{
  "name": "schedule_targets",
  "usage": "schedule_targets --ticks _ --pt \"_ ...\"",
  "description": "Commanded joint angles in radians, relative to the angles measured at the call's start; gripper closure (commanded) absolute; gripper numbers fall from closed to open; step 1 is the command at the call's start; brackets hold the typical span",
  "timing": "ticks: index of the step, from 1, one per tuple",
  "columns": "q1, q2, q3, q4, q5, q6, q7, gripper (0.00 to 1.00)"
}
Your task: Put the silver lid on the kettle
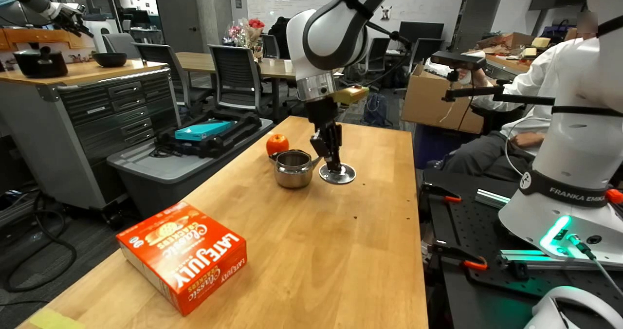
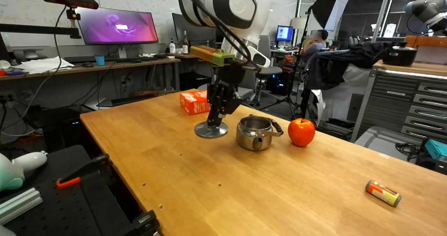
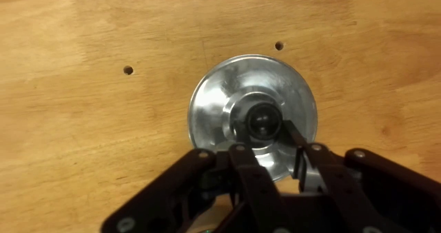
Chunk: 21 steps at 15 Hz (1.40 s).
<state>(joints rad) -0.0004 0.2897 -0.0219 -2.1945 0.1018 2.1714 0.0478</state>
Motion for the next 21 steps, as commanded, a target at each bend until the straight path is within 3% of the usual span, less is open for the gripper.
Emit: schedule_targets --ticks 1,11,21 --pt "0.007 -0.101 -0.004 -0.018 -0.059 -0.04 0.026 0.93" --pt "-0.032 -0.238 -0.017 -0.003 -0.052 0.026 -0.023 0.93" --pt "-0.069 -0.243 -0.045 0.113 0.002 -0.045 -0.077 0.93"
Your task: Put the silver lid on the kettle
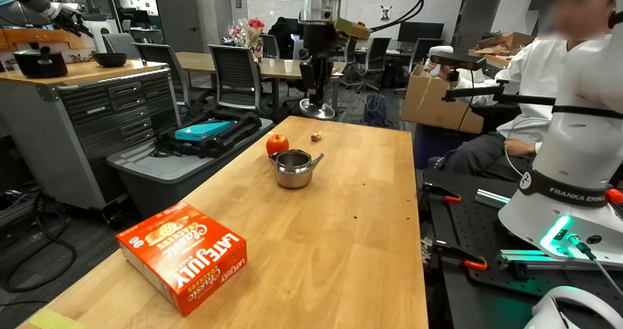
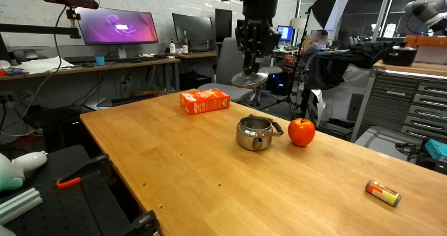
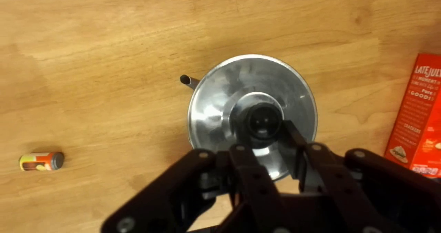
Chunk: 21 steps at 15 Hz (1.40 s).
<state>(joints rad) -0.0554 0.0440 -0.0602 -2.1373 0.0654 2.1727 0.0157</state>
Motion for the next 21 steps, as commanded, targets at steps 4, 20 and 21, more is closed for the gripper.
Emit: schedule_targets --ticks 4,20,21 --pt "-0.026 0.053 -0.014 0.126 0.07 -0.084 -0.062 0.93" --pt "-0.079 0.336 0.003 0.332 0.164 -0.134 -0.133 0.93" --pt "-0.081 0.343 0.004 0.342 0.162 -0.137 -0.136 0.93"
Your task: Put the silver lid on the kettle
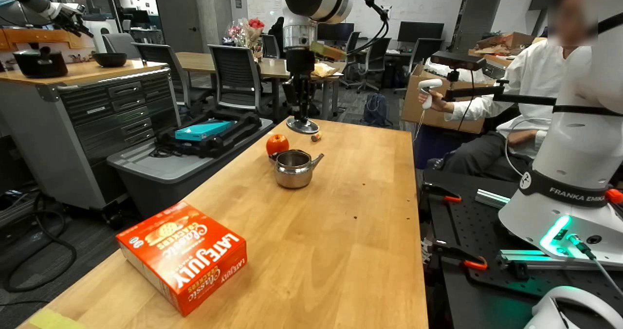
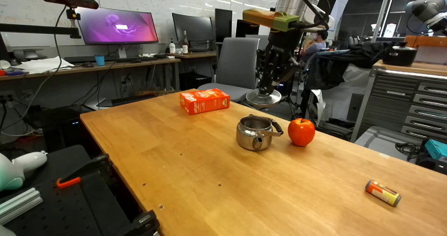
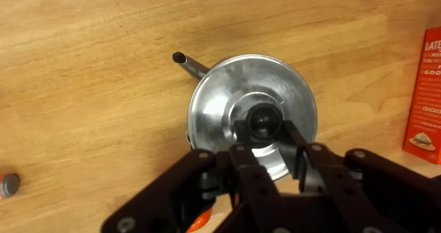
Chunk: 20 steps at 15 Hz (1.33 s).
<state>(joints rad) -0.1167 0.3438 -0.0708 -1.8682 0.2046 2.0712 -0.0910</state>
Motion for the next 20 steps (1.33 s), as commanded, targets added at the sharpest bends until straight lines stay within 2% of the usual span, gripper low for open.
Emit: schedule_targets --ticks 1,8,10,20 --pt "-0.021 0.05 0.016 0.079 0.022 -0.035 -0.032 0.93" --pt "-0.022 0.069 0.015 0.108 0.011 -0.035 -0.038 0.93" --pt "-0.001 0.097 0.03 0.084 0.015 0.014 -0.016 0.93" --pt "0.016 0.217 0.07 0.126 0.004 0.051 0.001 0.93"
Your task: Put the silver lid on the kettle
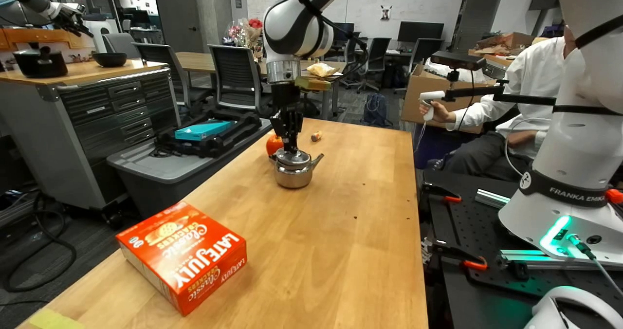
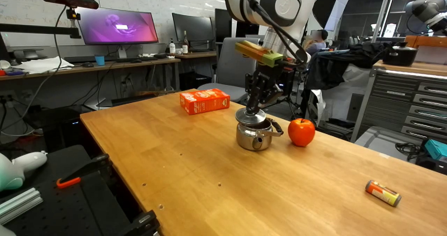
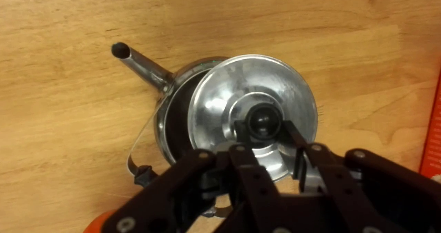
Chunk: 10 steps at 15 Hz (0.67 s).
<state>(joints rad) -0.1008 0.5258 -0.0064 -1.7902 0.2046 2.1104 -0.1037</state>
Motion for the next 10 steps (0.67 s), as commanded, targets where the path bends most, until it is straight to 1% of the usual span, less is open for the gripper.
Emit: schedule_targets --ticks 1,10 --pt "-0.002 0.038 0.008 0.05 0.009 0.02 0.011 0.93" --pt "-0.011 0.029 0.016 0.039 0.022 0.037 0.004 0.93"
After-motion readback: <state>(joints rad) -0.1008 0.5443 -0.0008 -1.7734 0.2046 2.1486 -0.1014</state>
